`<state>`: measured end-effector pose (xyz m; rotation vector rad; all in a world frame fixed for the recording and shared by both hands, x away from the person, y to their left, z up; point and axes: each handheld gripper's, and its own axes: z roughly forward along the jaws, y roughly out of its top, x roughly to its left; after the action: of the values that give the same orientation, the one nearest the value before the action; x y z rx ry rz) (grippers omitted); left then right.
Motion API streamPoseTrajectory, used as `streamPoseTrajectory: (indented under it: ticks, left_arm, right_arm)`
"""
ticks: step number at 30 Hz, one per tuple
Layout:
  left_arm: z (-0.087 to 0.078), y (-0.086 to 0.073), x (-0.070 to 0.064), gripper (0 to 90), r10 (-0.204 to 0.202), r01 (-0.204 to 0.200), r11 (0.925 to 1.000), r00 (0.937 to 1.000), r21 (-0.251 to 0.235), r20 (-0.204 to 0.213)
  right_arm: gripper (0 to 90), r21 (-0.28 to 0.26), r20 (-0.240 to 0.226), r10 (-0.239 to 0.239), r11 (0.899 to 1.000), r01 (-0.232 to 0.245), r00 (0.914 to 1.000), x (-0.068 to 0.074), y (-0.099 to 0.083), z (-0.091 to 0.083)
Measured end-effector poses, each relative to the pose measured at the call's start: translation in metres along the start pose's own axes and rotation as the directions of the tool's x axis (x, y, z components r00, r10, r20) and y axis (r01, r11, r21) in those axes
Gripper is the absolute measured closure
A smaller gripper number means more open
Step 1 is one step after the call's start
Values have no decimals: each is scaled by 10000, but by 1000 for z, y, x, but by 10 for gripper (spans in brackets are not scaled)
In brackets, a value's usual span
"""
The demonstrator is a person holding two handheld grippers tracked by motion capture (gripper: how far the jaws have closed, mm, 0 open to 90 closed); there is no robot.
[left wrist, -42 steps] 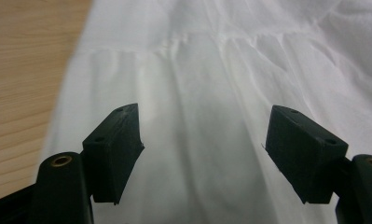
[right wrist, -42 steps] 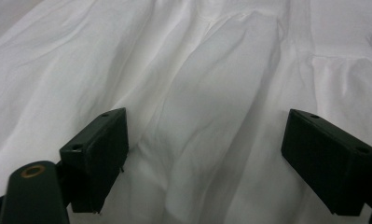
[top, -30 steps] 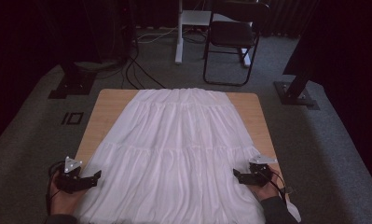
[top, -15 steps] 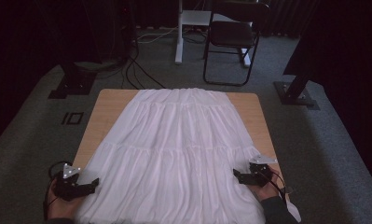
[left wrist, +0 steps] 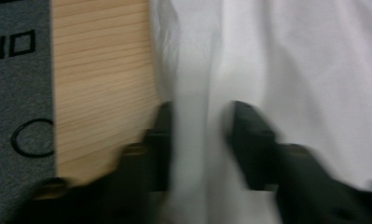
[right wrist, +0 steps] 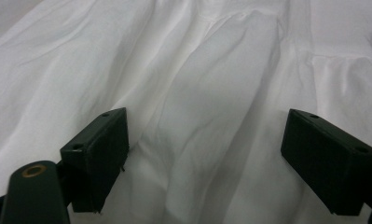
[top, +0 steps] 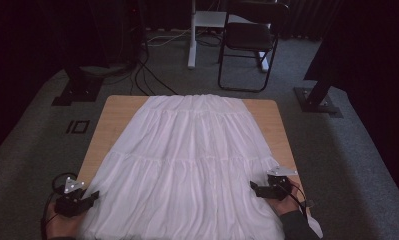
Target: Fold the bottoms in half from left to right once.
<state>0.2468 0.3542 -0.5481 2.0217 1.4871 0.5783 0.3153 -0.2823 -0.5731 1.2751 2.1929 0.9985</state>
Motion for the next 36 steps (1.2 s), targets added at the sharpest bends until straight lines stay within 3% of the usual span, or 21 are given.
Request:
streamPoseTrajectory:
  ticks: [2, 6, 8, 10, 14, 18, 21, 25, 30, 36]
  left_arm:
    - [2, 2, -7, 841, 283, -283, 9996, 9992, -14, -268]
    - [5, 2, -11, 871, 396, -413, 9988, 9974, -276, -607]
    - [7, 4, -12, 876, 585, -616, 9976, 9940, -306, -926]
    - [9, 6, -12, 877, 826, -861, 9961, 9875, -205, -1342]
    - [13, 12, -6, 880, 940, -987, 9950, 9790, -168, -1806]
    - [11, 19, 2, 880, 922, -1015, 9943, 9735, -340, -2095]
    - [7, 25, 8, 880, 842, -991, 9938, 9670, -507, -2404]
    - [3, 33, 15, 880, 793, -1009, 9927, 9586, -658, -2734]
    - [-1, 37, 33, 881, 555, -831, 9938, 9459, -734, -3196]
    - [-9, 36, 66, 883, -215, -103, 9968, 9216, -797, -3875]
  right_arm:
    - [144, -1, 2, 5, 10000, -5, 10000, 0, 0, 0]
    - [188, -56, 13, 14, 10000, -14, 10000, 0, -1, -1]
    - [414, -110, -38, 36, 9999, -36, 10000, -1, 0, -11]
    - [414, -164, 46, 34, 9999, -33, 10000, -2, 1, -15]
    - [383, -642, 682, 268, 9977, -224, 9973, -13, 5, -47]
    - [344, -142, 1433, 583, 9983, -568, 9880, -33, -6, -63]
    - [329, 292, 1527, 781, 9961, -835, 9852, -43, -21, -63]
    - [332, 820, 1549, 566, 9942, -699, 9863, -43, -34, -55]
    - [357, 637, 1163, 991, 9922, -1070, 9883, -46, -35, -52]
    - [365, 568, 1040, 1004, 9927, -1067, 9895, -43, -34, -51]
